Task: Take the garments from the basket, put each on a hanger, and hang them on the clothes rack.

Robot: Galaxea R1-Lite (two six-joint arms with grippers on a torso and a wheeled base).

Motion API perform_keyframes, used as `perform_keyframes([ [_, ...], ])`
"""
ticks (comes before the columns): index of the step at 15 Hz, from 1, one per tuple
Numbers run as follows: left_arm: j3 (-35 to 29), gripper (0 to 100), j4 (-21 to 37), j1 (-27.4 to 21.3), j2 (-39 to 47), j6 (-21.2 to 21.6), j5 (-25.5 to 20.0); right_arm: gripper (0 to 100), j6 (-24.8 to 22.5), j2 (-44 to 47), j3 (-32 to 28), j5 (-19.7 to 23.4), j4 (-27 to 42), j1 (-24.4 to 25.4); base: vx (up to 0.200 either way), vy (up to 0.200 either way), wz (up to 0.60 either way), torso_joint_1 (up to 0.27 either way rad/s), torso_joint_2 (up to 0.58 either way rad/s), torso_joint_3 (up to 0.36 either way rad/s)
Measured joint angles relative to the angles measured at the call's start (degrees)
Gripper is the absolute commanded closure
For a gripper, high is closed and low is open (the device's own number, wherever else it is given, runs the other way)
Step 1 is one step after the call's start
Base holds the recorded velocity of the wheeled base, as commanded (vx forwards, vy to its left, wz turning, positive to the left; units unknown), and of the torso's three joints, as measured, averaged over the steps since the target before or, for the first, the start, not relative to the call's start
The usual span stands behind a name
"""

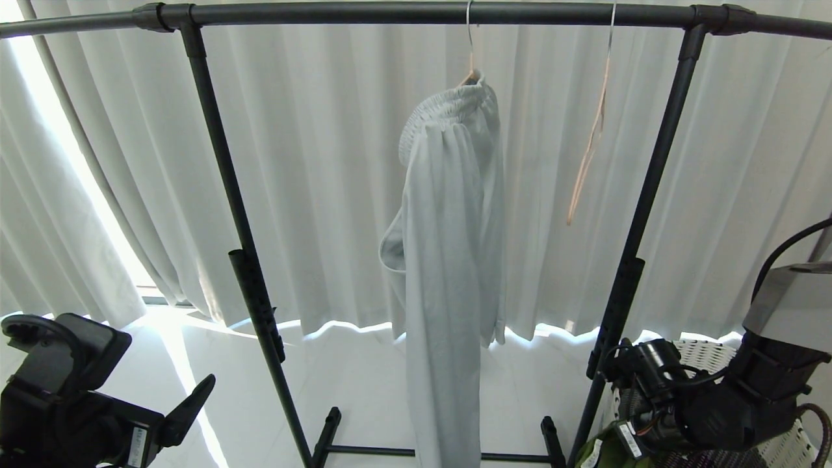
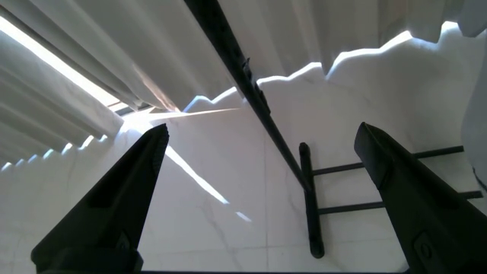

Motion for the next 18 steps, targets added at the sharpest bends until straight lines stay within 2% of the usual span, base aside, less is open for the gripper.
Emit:
perform_keyframes([
  [2,-0.06,0,-0.01,0.00,0.00,0.07,0.01,100,0.00,-2.63,-0.26,0.00,3.47,0.00,0.000,0.000,0.00,0.000,0.00,0.000],
  [4,-0.23,0,-0.01,-0.52,0.00,0.09,0.01,100,-0.04,-7.02,-2.35,0.02,11.19,-0.04,0.000,0.000,0.00,0.000,0.00,0.000],
  [9,-0.65,0,-0.01,-1.21,-0.69,0.18,0.00,100,0.05,-22.04,-21.11,0.15,39.86,1.56,0.000,0.000,0.00,0.000,0.00,0.000],
  [12,-0.76,0,0.00,-1.21,-1.49,0.13,0.01,100,0.13,-30.23,-31.87,0.17,52.10,4.82,-0.200,0.000,0.00,0.005,0.00,0.001],
  [14,-0.61,0,-0.01,-1.22,-1.85,0.02,0.01,100,0.13,-34.43,-36.00,0.15,55.55,8.18,-0.200,0.000,0.00,-0.002,0.00,0.000],
  [18,-0.50,0,-0.04,-1.24,-2.40,-0.15,0.01,100,0.11,-38.80,-39.95,0.09,56.13,14.47,-0.200,0.000,0.00,0.001,0.00,0.001],
])
